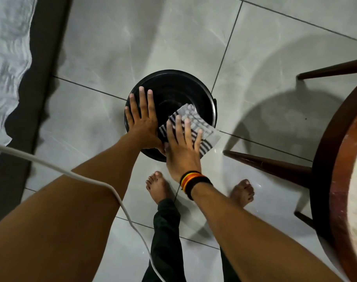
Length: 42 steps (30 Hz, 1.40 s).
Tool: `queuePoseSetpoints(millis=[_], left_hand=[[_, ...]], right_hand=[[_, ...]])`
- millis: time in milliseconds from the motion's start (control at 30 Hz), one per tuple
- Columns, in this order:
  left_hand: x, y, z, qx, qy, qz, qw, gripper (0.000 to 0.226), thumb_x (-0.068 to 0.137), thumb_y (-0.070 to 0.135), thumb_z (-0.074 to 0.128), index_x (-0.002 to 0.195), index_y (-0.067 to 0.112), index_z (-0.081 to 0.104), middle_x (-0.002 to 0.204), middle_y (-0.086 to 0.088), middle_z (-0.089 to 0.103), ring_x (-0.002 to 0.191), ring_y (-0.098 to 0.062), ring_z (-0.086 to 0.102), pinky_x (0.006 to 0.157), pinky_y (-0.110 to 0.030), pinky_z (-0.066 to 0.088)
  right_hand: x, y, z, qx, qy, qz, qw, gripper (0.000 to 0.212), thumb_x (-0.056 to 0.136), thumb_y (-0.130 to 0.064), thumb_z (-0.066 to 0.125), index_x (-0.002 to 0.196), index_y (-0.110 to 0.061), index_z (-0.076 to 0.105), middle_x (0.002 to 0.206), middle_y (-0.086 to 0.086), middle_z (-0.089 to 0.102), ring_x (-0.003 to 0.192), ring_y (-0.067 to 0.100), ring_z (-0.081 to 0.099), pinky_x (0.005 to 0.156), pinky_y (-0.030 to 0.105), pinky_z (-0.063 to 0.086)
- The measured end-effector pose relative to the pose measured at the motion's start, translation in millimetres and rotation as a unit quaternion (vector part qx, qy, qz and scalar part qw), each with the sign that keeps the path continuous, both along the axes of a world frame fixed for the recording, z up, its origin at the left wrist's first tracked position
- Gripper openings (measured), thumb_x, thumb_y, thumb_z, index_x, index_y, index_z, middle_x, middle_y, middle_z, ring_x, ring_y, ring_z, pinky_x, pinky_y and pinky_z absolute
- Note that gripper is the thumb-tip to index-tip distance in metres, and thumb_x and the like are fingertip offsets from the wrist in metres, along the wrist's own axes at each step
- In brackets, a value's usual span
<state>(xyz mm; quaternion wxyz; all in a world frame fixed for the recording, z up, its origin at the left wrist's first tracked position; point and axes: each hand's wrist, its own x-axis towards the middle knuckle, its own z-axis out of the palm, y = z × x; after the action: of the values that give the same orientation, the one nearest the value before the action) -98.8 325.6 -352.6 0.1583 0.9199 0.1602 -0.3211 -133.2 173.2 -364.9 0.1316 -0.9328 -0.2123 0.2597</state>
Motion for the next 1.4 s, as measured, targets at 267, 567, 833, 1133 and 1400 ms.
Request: queuePoseSetpoints(millis=[267, 567, 833, 1133, 1400], left_hand=[[-21, -6, 12, -0.025, -0.056, -0.001, 0.998, 0.158, 0.057, 0.063, 0.091, 0.163, 0.009, -0.013, 0.168, -0.021, -0.026, 0.155, -0.041, -0.027, 0.127, -0.057, -0.010], [-46, -62, 53, -0.089, -0.182, 0.134, 0.970, 0.025, 0.088, 0.032, 0.078, 0.106, 0.020, 0.066, 0.130, -0.007, 0.064, 0.139, -0.029, 0.047, 0.122, -0.054, 0.034], [-23, -101, 147, -0.335, -0.122, 0.266, 0.896, 0.020, 0.089, 0.021, 0.076, 0.105, 0.018, 0.066, 0.094, -0.001, 0.071, 0.090, -0.017, 0.072, 0.085, -0.048, 0.064], [-1, -286, 264, -0.469, -0.102, 0.289, 0.829, 0.009, 0.091, 0.019, 0.077, 0.099, 0.023, 0.074, 0.090, 0.014, 0.074, 0.086, -0.001, 0.071, 0.079, -0.025, 0.061], [76, -437, 261, -0.324, -0.175, 0.095, 0.925, 0.017, 0.092, 0.022, 0.073, 0.108, 0.024, 0.075, 0.112, 0.003, 0.076, 0.104, -0.018, 0.071, 0.096, -0.038, 0.058]], right_hand=[[42, -24, 33, 0.104, 0.005, -0.283, 0.953, 0.068, 0.098, -0.027, 0.059, 0.158, -0.016, 0.030, 0.170, 0.011, 0.015, 0.156, 0.029, 0.015, 0.125, 0.049, 0.012], [61, -29, 46, 0.009, 0.076, -0.339, 0.938, 0.029, 0.089, -0.026, 0.072, 0.113, -0.012, 0.064, 0.115, 0.012, 0.068, 0.111, 0.034, 0.062, 0.088, 0.039, 0.050], [18, -112, 168, 0.248, 0.184, -0.463, 0.831, 0.013, 0.091, -0.019, 0.073, 0.103, -0.020, 0.068, 0.099, -0.001, 0.073, 0.093, 0.016, 0.069, 0.079, 0.026, 0.053], [25, -322, 319, 0.267, 0.012, -0.570, 0.777, 0.016, 0.089, -0.008, 0.074, 0.104, -0.012, 0.071, 0.101, 0.011, 0.075, 0.087, 0.020, 0.068, 0.074, 0.024, 0.058], [74, -457, 258, 0.204, -0.054, -0.617, 0.758, 0.019, 0.085, -0.017, 0.074, 0.102, -0.009, 0.070, 0.096, 0.012, 0.073, 0.088, 0.026, 0.067, 0.092, 0.056, 0.056]])
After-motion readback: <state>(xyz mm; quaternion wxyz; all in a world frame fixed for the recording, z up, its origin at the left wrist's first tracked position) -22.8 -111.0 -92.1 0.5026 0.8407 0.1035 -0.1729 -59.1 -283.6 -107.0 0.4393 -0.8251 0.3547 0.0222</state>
